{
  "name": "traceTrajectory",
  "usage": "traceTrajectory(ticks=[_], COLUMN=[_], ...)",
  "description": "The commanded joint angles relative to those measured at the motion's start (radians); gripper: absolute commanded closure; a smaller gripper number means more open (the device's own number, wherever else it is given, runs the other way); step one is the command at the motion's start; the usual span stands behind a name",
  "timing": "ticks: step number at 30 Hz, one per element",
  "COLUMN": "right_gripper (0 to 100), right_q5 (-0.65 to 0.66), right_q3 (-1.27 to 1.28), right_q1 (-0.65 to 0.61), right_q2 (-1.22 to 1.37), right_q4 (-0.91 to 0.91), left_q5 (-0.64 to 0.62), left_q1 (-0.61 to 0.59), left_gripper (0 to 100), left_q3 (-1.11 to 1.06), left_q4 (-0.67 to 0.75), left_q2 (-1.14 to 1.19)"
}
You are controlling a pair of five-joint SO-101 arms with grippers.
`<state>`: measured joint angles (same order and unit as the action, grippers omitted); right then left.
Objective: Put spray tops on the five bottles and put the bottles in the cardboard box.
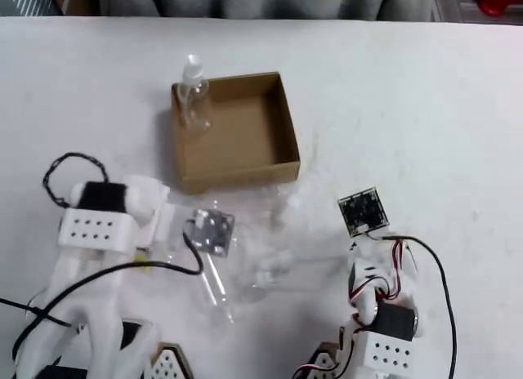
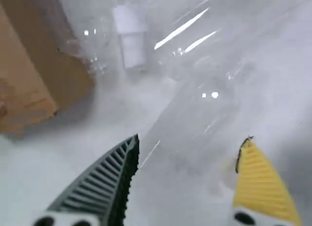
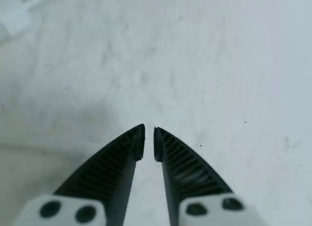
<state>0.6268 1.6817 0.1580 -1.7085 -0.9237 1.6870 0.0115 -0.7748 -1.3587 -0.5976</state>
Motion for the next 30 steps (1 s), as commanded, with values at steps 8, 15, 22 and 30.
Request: traceTrajectory(ticks=[8,15,22,30], right_gripper=[98.4,98.4,98.4,98.4], right_q5=[0.012,0.012,0.012,0.012], right_q3=[0.014,0.014,0.014,0.014], right_q1=[-0.01,-0.01,-0.01,-0.008], right_q2=[-0.004,-0.004,-0.004,-0.004], right_q4=[0.001,0.002,0.004,0.004], left_q5=[0.114,0.114,0.206,0.16], left_q1=[0.027,-0.002,-0.081,-0.074], left_gripper=[69,69,69,69], left_q3=[-0.17,-0.333,-0.393,-0.471], left_q4=[0.176,0.454,0.516,0.537], left_q2=[-0.025,-0.025,-0.024,-0.027])
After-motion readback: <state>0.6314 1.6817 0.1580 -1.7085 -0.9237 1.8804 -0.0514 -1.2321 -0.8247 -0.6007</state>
